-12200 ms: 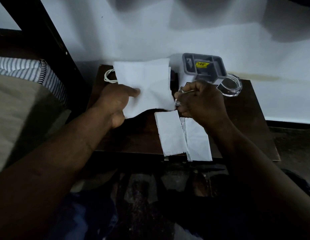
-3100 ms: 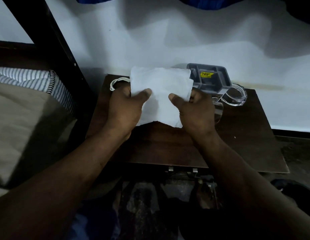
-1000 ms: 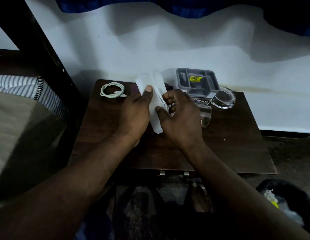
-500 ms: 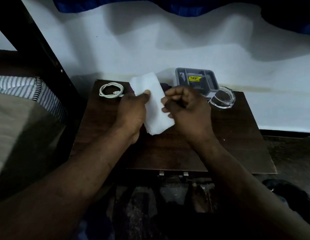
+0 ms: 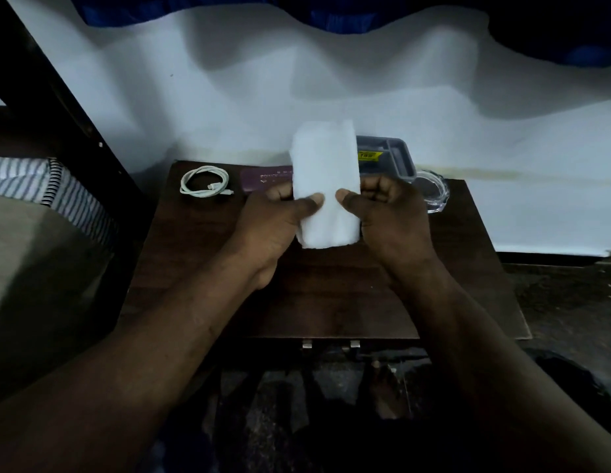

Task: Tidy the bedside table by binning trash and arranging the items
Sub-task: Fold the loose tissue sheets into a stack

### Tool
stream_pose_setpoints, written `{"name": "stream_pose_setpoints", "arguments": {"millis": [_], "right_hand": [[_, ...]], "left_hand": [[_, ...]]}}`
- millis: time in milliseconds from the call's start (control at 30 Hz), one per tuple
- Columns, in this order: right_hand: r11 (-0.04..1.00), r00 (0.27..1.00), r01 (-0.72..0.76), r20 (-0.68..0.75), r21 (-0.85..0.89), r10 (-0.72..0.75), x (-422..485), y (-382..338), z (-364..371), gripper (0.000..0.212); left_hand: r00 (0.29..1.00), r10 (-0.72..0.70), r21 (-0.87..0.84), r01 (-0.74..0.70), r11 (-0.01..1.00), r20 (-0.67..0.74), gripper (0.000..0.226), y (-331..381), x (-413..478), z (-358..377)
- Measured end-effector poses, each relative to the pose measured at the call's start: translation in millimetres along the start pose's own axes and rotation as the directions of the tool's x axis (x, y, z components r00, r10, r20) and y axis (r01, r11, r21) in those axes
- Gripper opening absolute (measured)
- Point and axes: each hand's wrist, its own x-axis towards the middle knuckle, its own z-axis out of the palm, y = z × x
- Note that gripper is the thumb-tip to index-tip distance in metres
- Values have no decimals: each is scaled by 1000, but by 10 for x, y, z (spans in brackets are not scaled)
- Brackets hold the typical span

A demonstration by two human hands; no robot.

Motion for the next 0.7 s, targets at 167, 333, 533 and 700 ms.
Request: {"name": "stream_pose_setpoints", "arguments": {"millis": [167, 333, 533, 700], "right_hand": [[998, 998, -26, 54, -60, 30, -4, 12, -22, 17], [994, 1000, -17, 14, -109, 18, 37, 54, -38, 16], [993, 999, -36, 2, -108, 37, 81, 61, -113, 17], [999, 999, -11, 36, -46, 12, 38, 23, -102, 20]], "left_hand": [[986, 93, 91, -81, 993, -140, 17, -56, 57, 44], [981, 93, 61, -84, 995, -171, 28, -45, 121, 78], [967, 225, 210, -198, 957, -115, 27, -96, 140, 170], [950, 295, 347, -243, 906, -104, 22, -75, 198, 137]]}}
